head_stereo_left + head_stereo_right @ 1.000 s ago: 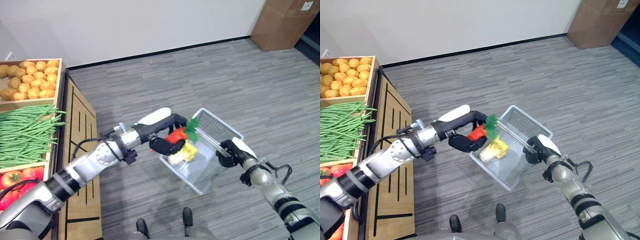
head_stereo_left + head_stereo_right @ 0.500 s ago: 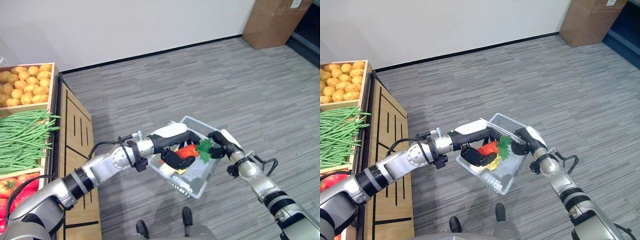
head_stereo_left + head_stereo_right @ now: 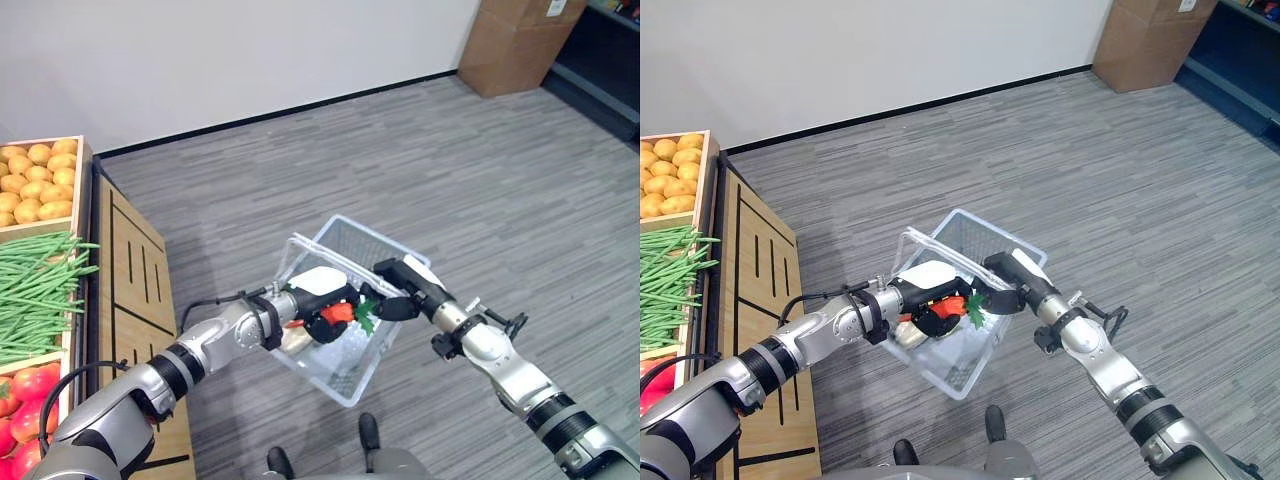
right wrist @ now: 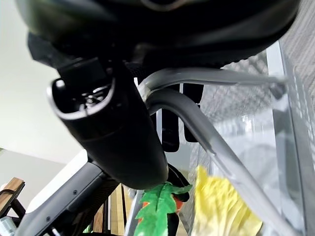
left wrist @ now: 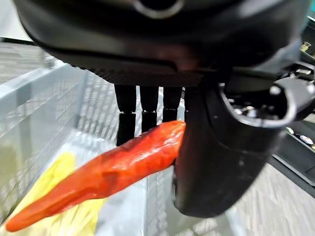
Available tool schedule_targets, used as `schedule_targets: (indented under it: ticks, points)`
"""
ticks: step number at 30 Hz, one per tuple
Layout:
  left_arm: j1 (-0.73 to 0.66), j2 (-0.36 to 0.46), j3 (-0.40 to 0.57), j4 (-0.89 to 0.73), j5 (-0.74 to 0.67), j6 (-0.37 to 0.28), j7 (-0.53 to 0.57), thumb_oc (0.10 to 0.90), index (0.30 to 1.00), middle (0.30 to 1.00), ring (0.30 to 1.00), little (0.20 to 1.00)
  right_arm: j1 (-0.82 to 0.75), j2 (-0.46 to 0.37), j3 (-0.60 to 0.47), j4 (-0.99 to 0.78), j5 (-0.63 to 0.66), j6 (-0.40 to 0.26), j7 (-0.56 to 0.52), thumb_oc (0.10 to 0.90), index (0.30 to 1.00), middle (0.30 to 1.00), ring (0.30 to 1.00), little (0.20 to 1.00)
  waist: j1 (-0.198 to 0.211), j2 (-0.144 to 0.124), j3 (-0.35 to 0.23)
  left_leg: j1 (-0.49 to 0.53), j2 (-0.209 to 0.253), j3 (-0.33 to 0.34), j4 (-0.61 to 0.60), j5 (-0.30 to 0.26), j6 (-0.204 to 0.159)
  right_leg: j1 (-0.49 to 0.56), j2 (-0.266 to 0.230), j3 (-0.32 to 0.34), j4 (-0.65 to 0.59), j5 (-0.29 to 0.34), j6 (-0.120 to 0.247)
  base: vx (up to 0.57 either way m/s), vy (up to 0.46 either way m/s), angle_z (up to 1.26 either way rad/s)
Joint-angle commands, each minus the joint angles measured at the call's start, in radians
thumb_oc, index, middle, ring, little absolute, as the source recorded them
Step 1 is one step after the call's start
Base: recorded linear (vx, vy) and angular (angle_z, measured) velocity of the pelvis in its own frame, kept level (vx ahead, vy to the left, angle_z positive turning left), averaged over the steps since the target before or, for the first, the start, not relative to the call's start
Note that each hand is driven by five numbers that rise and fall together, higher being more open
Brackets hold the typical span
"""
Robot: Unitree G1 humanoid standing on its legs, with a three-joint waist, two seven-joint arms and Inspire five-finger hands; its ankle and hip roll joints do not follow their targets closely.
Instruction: Get the vegetables into the basket
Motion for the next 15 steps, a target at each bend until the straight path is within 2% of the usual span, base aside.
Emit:
schedule_targets:
  ticks: [1, 4, 5, 6, 7, 11, 15]
  points:
    - [-0.074, -0.056, 0.061, 0.073, 0.026, -0.023, 0.111, 0.4, 0.3, 0.3, 0.3, 0.3, -0.084, 0.044, -0.045, -0.209, 0.136, -0.161, 0.011, 0.4, 0.3, 0.3, 0.3, 0.3, 0.007, -0.039, -0.092, 0.001, 0.038, -0.01, 0.001, -0.011, -0.063, 0.017, -0.07, -0.023, 0.001, -0.011, 0.114, -0.01, 0.002, -0.05]
    - [-0.061, -0.071, 0.079, 0.114, 0.062, -0.008, 0.142, 0.4, 0.3, 0.3, 0.3, 0.3, -0.073, 0.048, -0.037, -0.256, 0.157, -0.164, 0.021, 0.4, 0.3, 0.3, 0.3, 0.3, 0.005, -0.04, -0.093, 0.001, 0.041, -0.004, 0.001, -0.01, -0.064, 0.015, -0.07, -0.02, 0.0, -0.009, 0.114, -0.01, -0.001, -0.04]
    - [-0.054, -0.074, 0.086, 0.139, 0.086, 0.001, 0.157, 0.449, 0.369, 0.369, 0.369, 0.369, -0.07, 0.046, -0.034, -0.278, 0.162, -0.166, 0.025, 0.4, 0.3, 0.3, 0.3, 0.3, 0.005, -0.041, -0.092, 0.001, 0.042, -0.002, 0.001, -0.009, -0.064, 0.015, -0.07, -0.021, 0.0, -0.01, 0.114, -0.01, -0.006, -0.05]
    - [-0.053, -0.081, 0.089, 0.17, 0.112, 0.013, 0.172, 0.824, 0.893, 0.893, 0.893, 0.893, -0.065, 0.045, -0.03, -0.283, 0.163, -0.166, 0.025, 0.4, 0.3, 0.3, 0.3, 0.3, 0.005, -0.042, -0.092, 0.001, 0.042, -0.002, 0.001, -0.009, -0.064, 0.014, -0.069, -0.021, 0.0, -0.01, 0.114, -0.01, -0.006, -0.05]
    - [-0.055, -0.088, 0.081, 0.209, 0.165, 0.031, 0.181, 0.9, 1.0, 1.0, 1.0, 1.0, -0.064, 0.044, -0.021, -0.289, 0.156, -0.165, 0.026, 0.4, 0.3, 0.3, 0.3, 0.3, 0.004, -0.043, -0.091, 0.0, 0.043, -0.001, 0.001, -0.009, -0.064, 0.014, -0.068, -0.02, 0.0, -0.009, 0.114, -0.01, -0.004, -0.04]
    - [-0.043, -0.11, 0.113, 0.263, 0.192, 0.054, 0.215, 0.9, 1.0, 1.0, 1.0, 1.0, -0.057, 0.038, -0.021, -0.298, 0.139, -0.162, 0.016, 0.4, 0.3, 0.3, 0.3, 0.3, 0.007, -0.046, -0.09, 0.0, 0.045, -0.001, 0.001, -0.008, -0.065, 0.014, -0.066, -0.022, 0.001, -0.009, 0.113, -0.01, -0.008, -0.03]
    - [-0.018, -0.102, 0.124, 0.21, 0.165, 0.041, 0.206, 0.9, 1.0, 1.0, 1.0, 1.0, -0.041, 0.039, -0.047, -0.262, 0.105, -0.154, -0.01, 0.4, 0.3, 0.3, 0.3, 0.3, 0.011, -0.045, -0.09, -0.001, 0.046, -0.007, 0.001, -0.007, -0.065, 0.017, -0.068, -0.025, 0.002, -0.012, 0.112, 0.0, 0.0, 0.0]
